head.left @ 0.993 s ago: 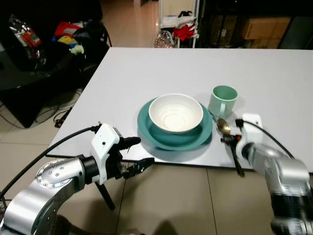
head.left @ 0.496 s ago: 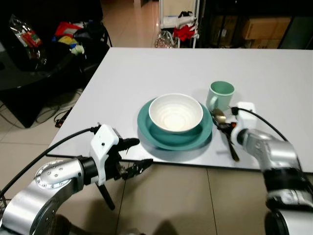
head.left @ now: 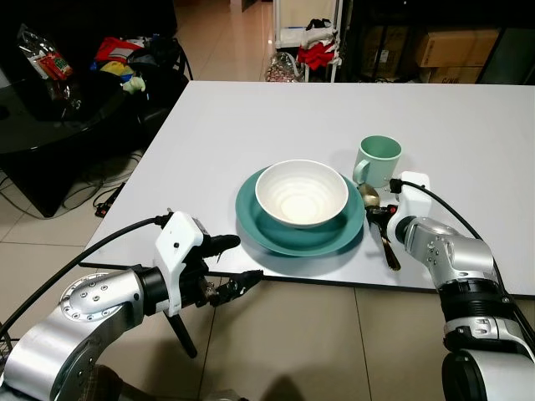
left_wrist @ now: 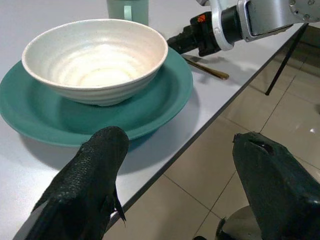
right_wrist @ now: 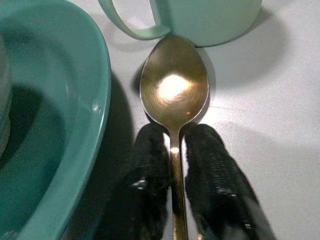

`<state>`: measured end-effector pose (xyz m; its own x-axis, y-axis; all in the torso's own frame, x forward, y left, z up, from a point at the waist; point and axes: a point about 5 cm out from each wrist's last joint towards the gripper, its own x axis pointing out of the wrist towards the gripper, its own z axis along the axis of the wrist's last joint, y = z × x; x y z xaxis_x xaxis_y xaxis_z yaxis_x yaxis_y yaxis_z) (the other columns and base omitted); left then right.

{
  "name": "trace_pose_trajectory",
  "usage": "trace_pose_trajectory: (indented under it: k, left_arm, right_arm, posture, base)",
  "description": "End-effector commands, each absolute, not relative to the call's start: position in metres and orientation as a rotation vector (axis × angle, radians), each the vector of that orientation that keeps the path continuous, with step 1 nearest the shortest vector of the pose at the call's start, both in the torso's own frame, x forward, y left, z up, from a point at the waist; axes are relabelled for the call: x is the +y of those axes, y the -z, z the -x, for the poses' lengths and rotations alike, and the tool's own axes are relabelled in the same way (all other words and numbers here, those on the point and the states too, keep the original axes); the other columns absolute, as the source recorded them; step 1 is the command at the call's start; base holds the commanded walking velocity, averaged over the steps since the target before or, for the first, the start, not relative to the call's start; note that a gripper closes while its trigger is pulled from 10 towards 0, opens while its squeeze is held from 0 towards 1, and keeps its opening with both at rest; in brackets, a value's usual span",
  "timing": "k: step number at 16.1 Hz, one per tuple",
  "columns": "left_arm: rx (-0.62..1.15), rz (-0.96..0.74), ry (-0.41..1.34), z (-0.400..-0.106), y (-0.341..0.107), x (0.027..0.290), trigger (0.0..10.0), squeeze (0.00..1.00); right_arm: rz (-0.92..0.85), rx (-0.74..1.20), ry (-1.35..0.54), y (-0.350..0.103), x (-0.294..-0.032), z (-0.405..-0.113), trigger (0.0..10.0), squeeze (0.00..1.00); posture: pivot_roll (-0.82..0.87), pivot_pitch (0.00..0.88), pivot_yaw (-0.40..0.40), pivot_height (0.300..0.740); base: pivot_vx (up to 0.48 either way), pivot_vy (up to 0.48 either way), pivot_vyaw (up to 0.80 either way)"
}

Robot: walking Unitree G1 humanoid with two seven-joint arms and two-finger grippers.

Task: Setting the table

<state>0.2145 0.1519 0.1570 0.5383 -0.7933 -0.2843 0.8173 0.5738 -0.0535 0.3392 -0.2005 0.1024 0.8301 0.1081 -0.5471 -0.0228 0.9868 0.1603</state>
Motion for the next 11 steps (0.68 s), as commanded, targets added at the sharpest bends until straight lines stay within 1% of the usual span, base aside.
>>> trace_pose_trajectory:
  k: [1, 3, 5, 6, 7, 8, 9, 11]
  left_arm:
    - [0.292, -0.104, 0.943, -0.217, -0.159, 0.155, 10.0, 0.00]
    - [0.259, -0.086, 0.910, -0.219, -0.164, 0.157, 10.0, 0.00]
    - [0.219, -0.065, 0.841, -0.223, -0.170, 0.163, 10.0, 0.00]
    - [0.166, -0.081, 0.725, -0.229, -0.175, 0.169, 10.0, 0.00]
    - [0.129, -0.086, 0.655, -0.233, -0.177, 0.172, 10.0, 0.00]
    - [0.100, -0.078, 0.560, -0.238, -0.180, 0.174, 10.0, 0.00]
    - [0.062, -0.103, 0.453, -0.245, -0.183, 0.175, 10.0, 0.00]
    - [0.016, -0.143, 0.343, -0.249, -0.185, 0.174, 10.0, 0.00]
  right_arm:
    - [-0.164, 0.572, -0.073, -0.107, -0.198, -0.340, 10.0, 1.00]
    - [-0.192, 0.504, -0.082, -0.129, -0.201, -0.324, 10.0, 1.00]
    - [-0.178, 0.448, -0.092, -0.151, -0.201, -0.304, 10.0, 1.00]
    - [-0.101, 0.396, -0.064, -0.167, -0.205, -0.285, 10.0, 1.00]
    - [-0.060, 0.371, -0.050, -0.174, -0.206, -0.276, 10.0, 1.00]
    - [-0.024, 0.293, -0.040, -0.184, -0.207, -0.270, 10.0, 1.00]
    - [-0.028, 0.194, -0.049, -0.192, -0.203, -0.267, 10.0, 1.00]
    - [0.003, 0.093, -0.073, -0.196, -0.192, -0.261, 10.0, 1.00]
  posture:
    - [0.10, 0.000, 0.075, 0.740]
    - [0.10, 0.000, 0.067, 0.740]
    - [0.10, 0.000, 0.067, 0.740]
    - [0.10, 0.000, 0.072, 0.740]
    - [0.09, 0.000, 0.076, 0.740]
    - [0.09, 0.000, 0.078, 0.740]
    - [0.09, 0.000, 0.077, 0.740]
    - [0.10, 0.000, 0.069, 0.740]
  base:
    - [0.000, 0.000, 0.00]
    - [0.000, 0.000, 0.00]
    - [0.000, 0.000, 0.00]
    - [0.000, 0.000, 0.00]
    - [0.000, 0.000, 0.00]
    - [0.000, 0.000, 0.00]
    - [0.000, 0.000, 0.00]
    - [0.000, 0.000, 0.80]
